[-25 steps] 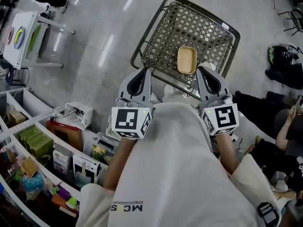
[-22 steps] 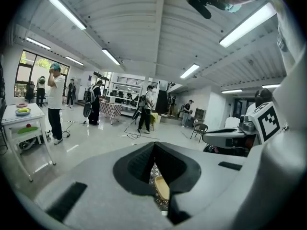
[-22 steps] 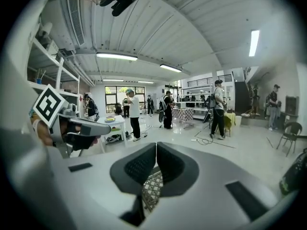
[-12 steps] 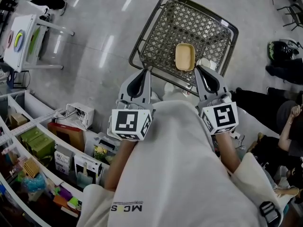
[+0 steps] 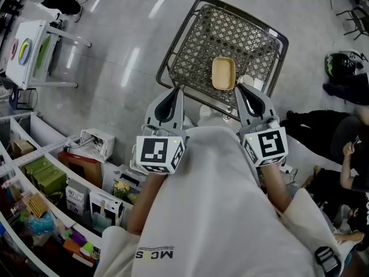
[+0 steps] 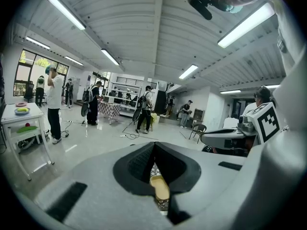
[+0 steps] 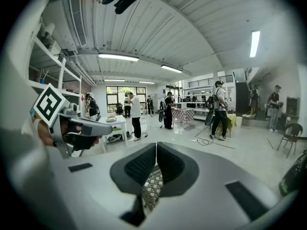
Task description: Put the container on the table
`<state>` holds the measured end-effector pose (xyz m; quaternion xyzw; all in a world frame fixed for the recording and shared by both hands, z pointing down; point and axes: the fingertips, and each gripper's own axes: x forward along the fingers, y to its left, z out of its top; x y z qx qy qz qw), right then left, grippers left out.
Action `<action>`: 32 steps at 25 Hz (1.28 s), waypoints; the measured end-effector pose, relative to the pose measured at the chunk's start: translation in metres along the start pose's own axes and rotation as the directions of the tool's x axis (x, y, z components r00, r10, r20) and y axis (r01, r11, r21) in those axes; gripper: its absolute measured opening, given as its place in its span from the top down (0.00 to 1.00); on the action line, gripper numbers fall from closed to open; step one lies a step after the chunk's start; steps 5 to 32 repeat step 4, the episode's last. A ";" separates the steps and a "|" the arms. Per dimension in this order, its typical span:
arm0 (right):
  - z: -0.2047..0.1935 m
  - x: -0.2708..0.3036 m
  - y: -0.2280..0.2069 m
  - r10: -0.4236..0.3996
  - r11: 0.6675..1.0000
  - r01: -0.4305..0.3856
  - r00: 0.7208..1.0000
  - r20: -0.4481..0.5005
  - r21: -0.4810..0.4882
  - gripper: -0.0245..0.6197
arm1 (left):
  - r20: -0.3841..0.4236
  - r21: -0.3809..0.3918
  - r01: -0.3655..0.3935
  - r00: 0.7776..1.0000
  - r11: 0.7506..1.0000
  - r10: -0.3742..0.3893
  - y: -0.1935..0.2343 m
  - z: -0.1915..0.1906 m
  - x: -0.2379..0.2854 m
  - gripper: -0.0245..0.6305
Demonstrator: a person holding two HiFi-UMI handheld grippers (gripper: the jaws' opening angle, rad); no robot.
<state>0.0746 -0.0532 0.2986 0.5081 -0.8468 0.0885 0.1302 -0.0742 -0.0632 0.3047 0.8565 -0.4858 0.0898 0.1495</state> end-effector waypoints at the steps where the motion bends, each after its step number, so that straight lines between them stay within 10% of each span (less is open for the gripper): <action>1: -0.001 -0.001 0.000 0.000 1.000 0.000 1.000 -0.002 0.002 0.93 | -0.002 0.000 0.000 1.000 1.000 0.000 -0.001 -0.001 0.000 0.93; 32: -0.006 -0.004 0.001 -0.002 1.000 0.002 1.000 -0.010 0.012 0.93 | -0.008 -0.001 -0.004 1.000 1.000 0.004 -0.001 -0.004 -0.002 0.93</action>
